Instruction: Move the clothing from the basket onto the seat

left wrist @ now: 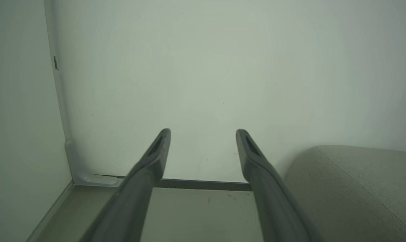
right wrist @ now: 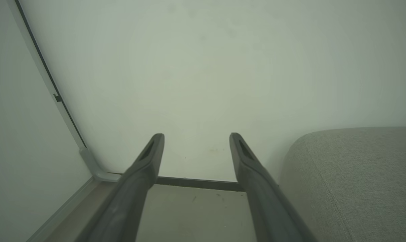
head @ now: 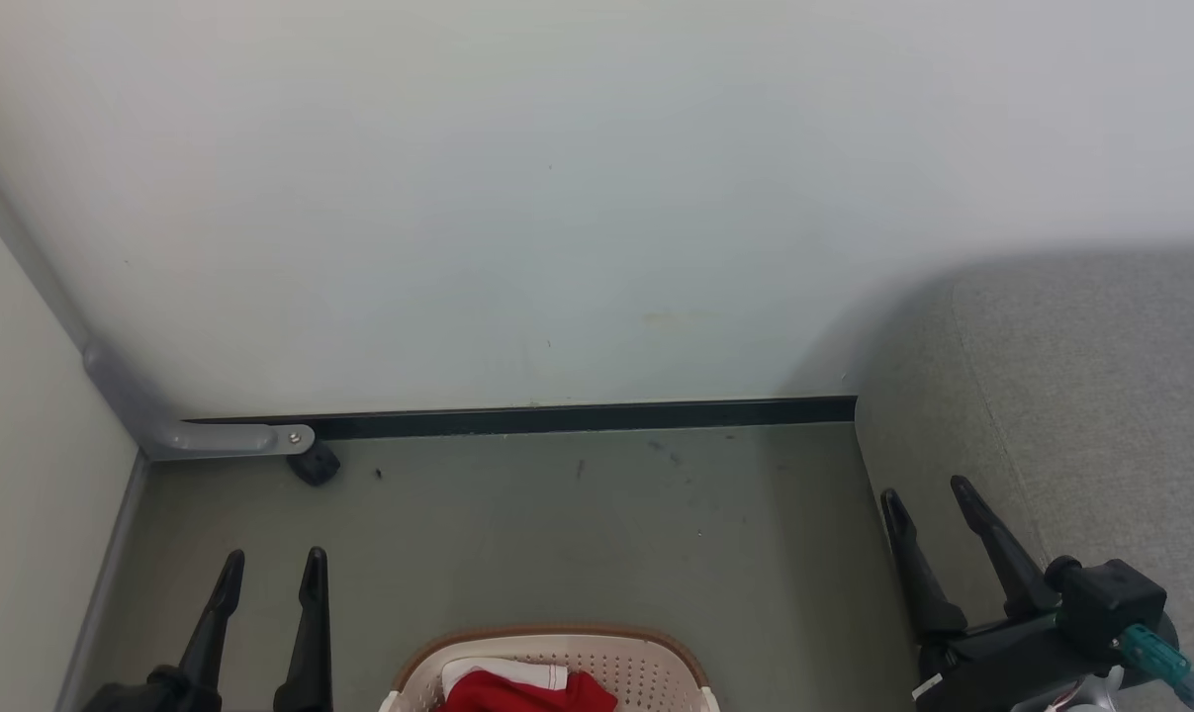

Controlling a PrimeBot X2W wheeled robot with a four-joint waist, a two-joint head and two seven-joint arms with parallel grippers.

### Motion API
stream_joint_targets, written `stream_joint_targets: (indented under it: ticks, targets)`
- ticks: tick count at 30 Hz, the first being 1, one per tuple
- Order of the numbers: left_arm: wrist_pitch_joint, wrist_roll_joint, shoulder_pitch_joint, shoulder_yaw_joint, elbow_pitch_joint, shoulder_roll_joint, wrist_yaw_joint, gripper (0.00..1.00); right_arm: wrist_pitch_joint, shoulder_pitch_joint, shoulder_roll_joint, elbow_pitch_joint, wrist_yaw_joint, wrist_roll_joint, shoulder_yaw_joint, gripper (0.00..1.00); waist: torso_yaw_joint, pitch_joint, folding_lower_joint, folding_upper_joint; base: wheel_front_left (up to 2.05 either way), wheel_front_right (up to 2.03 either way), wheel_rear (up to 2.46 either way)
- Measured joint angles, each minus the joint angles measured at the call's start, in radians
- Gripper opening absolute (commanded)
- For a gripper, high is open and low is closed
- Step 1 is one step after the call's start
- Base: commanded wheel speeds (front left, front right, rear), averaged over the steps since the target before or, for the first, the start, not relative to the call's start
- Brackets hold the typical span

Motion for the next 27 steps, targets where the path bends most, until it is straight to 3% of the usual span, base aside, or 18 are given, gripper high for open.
stream_joint_targets:
  ticks: [27]
  targets:
    - [0.000,-0.009,-0.054,0.000,0.015,-0.025,-0.044,1.00,-0.003,0.014,0.070,-0.060,-0.026,-0.012,-0.049,1.00,-0.015,0.184,0.0002,0.0000,0.00,0.00,0.00]
